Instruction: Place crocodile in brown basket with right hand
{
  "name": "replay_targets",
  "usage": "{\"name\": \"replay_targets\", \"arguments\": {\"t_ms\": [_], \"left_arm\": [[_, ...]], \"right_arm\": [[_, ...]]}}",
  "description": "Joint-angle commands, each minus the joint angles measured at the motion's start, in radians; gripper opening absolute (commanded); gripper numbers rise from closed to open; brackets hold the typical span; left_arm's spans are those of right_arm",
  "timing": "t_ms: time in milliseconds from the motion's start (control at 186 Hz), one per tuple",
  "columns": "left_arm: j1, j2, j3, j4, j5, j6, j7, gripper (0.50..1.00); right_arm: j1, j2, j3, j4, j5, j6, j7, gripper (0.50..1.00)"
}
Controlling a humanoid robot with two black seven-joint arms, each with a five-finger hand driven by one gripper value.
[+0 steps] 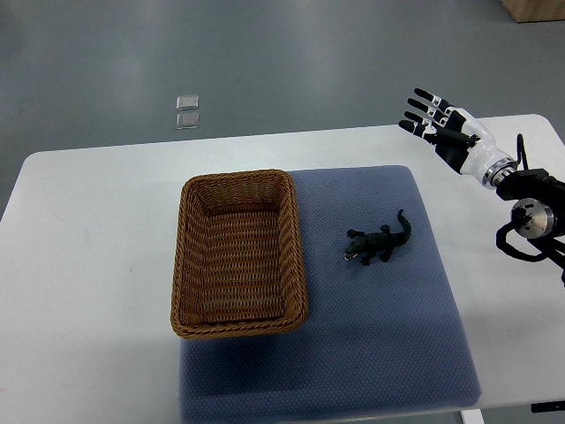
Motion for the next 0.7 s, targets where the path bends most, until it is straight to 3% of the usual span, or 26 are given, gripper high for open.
{"name": "replay_targets", "arguments": {"t_ms": [0,693], "left_arm": [[0.0,0.0,0.001,0.0,0.0,0.0,0.0,1.0],[0.0,0.0,-0.002,0.0,0.0,0.0,0.001,1.0]], "right_arm": [[-0.001,-0.002,0.001,0.0,0.0,-0.001,0.002,0.928],[0.002,-0.008,0.005,-0.011,-0.003,-0.005,0.021,0.928]]}}
